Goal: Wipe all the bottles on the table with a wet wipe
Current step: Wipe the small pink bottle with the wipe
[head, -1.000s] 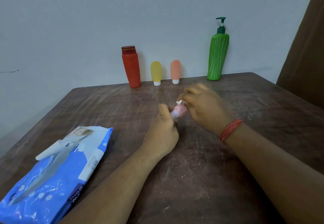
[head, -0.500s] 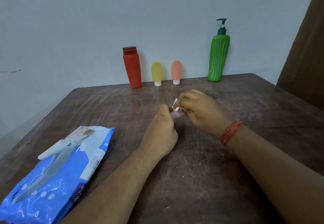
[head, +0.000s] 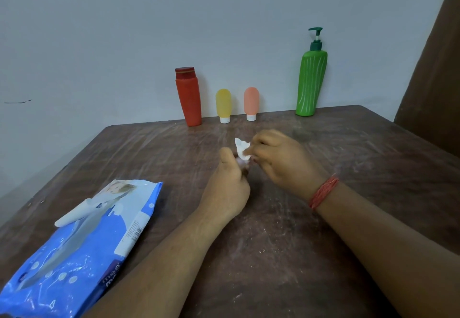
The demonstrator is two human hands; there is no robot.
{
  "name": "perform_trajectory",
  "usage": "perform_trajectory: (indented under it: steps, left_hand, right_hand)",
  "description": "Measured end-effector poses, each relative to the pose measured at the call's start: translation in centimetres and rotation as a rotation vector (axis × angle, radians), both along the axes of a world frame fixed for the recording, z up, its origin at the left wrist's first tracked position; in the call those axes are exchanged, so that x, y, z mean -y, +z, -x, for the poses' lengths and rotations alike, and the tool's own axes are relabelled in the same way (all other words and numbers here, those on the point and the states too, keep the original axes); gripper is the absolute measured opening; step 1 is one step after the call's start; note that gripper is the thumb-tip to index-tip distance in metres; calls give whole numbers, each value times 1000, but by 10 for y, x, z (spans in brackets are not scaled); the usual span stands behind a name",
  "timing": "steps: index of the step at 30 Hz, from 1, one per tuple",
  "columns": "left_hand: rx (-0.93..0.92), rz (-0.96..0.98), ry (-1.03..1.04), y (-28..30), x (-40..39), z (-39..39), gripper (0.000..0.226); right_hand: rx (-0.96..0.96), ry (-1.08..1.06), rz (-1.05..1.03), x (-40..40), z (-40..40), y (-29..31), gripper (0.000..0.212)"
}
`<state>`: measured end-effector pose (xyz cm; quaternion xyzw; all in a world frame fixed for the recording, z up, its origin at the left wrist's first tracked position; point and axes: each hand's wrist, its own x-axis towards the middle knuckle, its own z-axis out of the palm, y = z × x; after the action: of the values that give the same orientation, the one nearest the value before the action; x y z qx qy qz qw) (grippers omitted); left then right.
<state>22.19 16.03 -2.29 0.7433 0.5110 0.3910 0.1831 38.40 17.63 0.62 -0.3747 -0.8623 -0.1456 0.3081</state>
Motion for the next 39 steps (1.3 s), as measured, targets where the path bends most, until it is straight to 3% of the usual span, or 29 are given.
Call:
perform_trajectory:
  steps: [3,7,9,12,16,22,26,30,33,37,39]
  left_hand:
    - [-9,-7,17,1,2,-2,15]
    - [51,-7,-18,1,2,-1,13]
    - [60,9,-8,1,2,-2,13]
    - [53,11,-19,0,3,-4,16]
    - [68,16,-27,0,2,-4,17]
    - [105,40,-25,2,3,-3,13]
    - [52,44,-43,-1,5,-7,15]
    - [73,60,-16,3,5,-5,15]
    - [96,54,-13,4,6,-6,13]
    - [178,82,-4,6,6,-5,11]
    - [212,121,-9,8,7,-5,12]
  right_hand:
    - [-144,-139,-51,-7,-6,4,15]
    - [-17,-26,-19,1,3,-1,11]
    - [-70,-87,-40,-5,-4,0,10]
    - [-215,-214,-41,-11,-16,2,20]
    - [-181,-197,-9,-5,-10,-3,29]
    - [-166,-149,28,-10,-6,-4,17]
    - [-328,-264,-2,-18,-21,-1,7]
    - [-188,-164,14,-11,-12,-3,12]
    - [-273,-201,-2,-15,-16,-1,27]
    - [-166,-99,-9,-9,-8,-8,21]
    - [-213,-139,-16,-9,-7,-4,18]
